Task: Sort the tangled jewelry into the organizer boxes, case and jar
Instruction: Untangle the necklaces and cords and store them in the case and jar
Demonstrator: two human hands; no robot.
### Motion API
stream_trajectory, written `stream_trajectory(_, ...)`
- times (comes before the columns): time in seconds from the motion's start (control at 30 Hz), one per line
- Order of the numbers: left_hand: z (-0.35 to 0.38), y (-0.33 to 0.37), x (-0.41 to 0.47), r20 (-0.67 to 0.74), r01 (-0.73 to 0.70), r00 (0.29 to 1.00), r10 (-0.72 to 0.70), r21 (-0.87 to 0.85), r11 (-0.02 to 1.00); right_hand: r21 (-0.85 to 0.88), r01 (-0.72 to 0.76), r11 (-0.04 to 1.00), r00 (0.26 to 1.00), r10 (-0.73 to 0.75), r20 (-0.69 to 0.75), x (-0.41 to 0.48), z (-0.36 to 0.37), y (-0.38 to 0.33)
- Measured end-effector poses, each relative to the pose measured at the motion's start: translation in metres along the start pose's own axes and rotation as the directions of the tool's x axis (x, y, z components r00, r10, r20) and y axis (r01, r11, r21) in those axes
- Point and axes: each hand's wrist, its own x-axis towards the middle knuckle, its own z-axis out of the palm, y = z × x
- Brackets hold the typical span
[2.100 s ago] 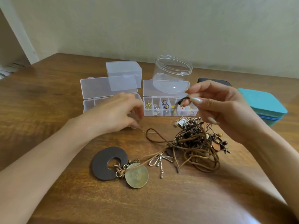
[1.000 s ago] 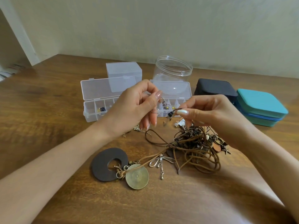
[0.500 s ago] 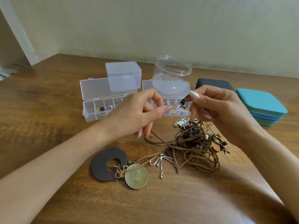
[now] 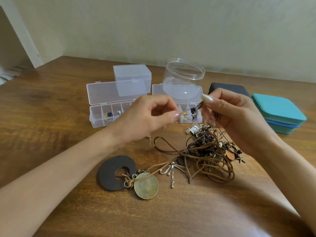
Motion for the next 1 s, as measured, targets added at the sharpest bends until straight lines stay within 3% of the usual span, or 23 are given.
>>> stream_trajectory(0.2, 0.0004, 0.0047, 0.0009, 0.044, 0.080, 0.997, -0.069, -0.362, 0.929, -0.022, -0.039, 0.999, 0.998, 0.040, 0.050, -0.0002, 0.0028, 0.0045)
stream_trajectory(0.3, 0.0027, 0.0033, 0.0010, 0.083, 0.094, 0.995, -0.063, -0.451, 0.888, -0.036, -0.036, 0.999, 0.998, 0.037, 0.047, -0.0002, 0.0027, 0.0054)
stream_trajectory(0.83, 0.0039, 0.0010, -0.0002, 0.125, 0.086, 0.991, -0.053, -0.278, 0.957, -0.045, -0.033, 0.998, 0.995, 0.037, 0.089, -0.0014, 0.0031, 0.0057)
stream_trajectory(1.0, 0.0057, 0.0005, -0.0007, 0.140, 0.078, 0.990, -0.031, -0.339, 0.938, -0.046, -0.031, 0.998, 0.996, 0.034, 0.083, -0.0010, 0.0033, 0.0056)
